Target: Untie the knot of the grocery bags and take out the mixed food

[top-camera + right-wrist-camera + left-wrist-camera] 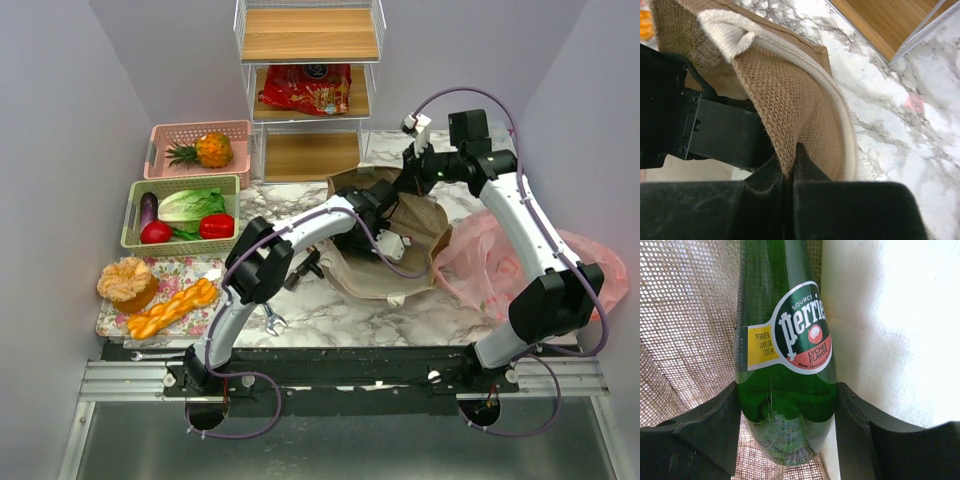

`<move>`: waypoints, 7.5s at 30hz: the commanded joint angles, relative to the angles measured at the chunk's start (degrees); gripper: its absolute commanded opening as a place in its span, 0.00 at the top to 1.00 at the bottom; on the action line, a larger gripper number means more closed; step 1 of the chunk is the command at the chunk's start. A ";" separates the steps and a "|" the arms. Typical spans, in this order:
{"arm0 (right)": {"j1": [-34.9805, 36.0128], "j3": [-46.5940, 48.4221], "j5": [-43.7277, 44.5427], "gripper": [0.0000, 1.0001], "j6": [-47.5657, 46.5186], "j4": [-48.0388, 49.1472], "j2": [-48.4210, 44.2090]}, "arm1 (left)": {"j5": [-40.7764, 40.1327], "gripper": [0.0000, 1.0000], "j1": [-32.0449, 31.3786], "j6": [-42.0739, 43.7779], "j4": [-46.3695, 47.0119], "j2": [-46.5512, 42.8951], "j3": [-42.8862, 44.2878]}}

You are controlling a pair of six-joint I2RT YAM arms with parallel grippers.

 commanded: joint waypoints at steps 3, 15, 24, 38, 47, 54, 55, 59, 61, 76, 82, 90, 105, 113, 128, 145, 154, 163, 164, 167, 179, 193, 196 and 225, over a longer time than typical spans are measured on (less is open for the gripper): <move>-0.41 -0.07 -8.60 0.99 11.13 7.10 -1.28 | 11.67 1.00 1.91 -6.24 11.43 -12.17 -10.76; -6.15 1.83 -8.29 0.78 16.25 12.95 3.09 | 27.37 1.00 5.62 -21.02 26.43 -27.07 -20.65; -7.56 7.37 -8.83 0.17 27.18 18.09 3.67 | 37.34 1.00 10.29 -40.08 33.75 -28.62 -18.91; -7.56 -1.20 -10.30 0.09 38.67 30.14 -7.56 | 42.12 1.00 15.23 -69.71 56.66 -32.39 -16.89; -7.26 -9.45 -12.21 0.08 44.49 38.43 -8.66 | 42.30 1.00 15.24 -75.15 61.07 -33.10 -15.73; -4.98 -13.56 -12.79 0.13 50.75 50.64 -8.62 | 42.62 1.00 15.23 -78.03 62.70 -32.92 -15.14; -4.58 -13.66 -13.08 0.13 51.00 50.93 -8.39 | 42.56 1.00 15.23 -78.24 62.99 -33.03 -15.10; -3.47 -15.48 -12.30 0.11 51.46 52.81 -8.28 | 42.97 1.00 15.22 -79.22 63.97 -33.43 -14.95; -3.12 -15.59 -11.59 0.11 51.19 52.56 -8.03 | 43.10 1.00 15.19 -80.00 64.77 -33.55 -14.96; -1.06 -21.27 -8.87 0.30 53.05 54.56 -8.68 | 44.29 1.00 14.88 -84.75 69.13 -32.97 -13.07; -1.06 -21.05 -10.79 0.87 51.73 54.47 -8.28 | 45.11 1.00 14.51 -82.20 65.70 -32.55 -13.55; -1.06 -20.49 -10.21 0.99 45.55 51.40 -9.62 | 45.96 0.38 15.25 -76.75 58.16 -34.65 -17.88; -1.06 -23.26 -10.11 0.99 43.49 53.76 -10.61 | 46.96 0.09 19.38 -74.70 49.39 -38.67 -21.56; -1.10 -22.86 -14.01 0.99 40.18 53.80 -11.08 | 45.86 0.16 19.42 -84.22 48.07 -34.81 -7.65; -0.19 -18.71 -16.79 0.99 42.37 59.31 -11.02 | 40.13 0.28 16.84 -85.39 45.38 -28.98 -0.15; 2.46 -15.60 -16.59 0.99 42.46 58.72 -11.17 | 36.36 0.43 15.76 -87.57 47.03 -27.08 1.21; 2.54 -15.34 -16.01 0.99 42.70 59.05 -11.26 | 41.02 0.96 15.80 -88.97 49.04 -27.89 1.00; 2.54 -14.30 -12.80 0.00 41.49 55.40 -11.90 | 39.80 1.00 16.01 -86.36 51.83 -31.04 7.57; 2.54 -14.04 -12.29 0.00 40.99 54.96 -12.04 | 39.25 1.00 16.17 -85.47 50.94 -30.85 9.45; 2.54 -13.04 -10.06 0.00 38.17 52.91 -12.73 | 35.91 1.00 17.04 -82.10 48.20 -29.30 16.77; 2.53 -12.06 -0.80 0.00 33.51 50.29 -15.18 | 20.33 1.00 22.95 -71.90 58.83 -25.39 27.68; 2.53 -11.12 -2.95 0.00 34.05 48.56 -12.03 | 5.52 1.00 29.42 -62.17 77.09 -14.05 38.30; 2.50 -10.73 -3.29 0.00 34.40 48.42 -11.25 | 5.56 1.00 31.02 -61.99 78.39 -13.27 38.30; 2.54 -7.19 -3.96 0.00 33.47 46.73 -7.32 | 4.17 0.40 35.61 -66.23 81.50 -6.75 37.09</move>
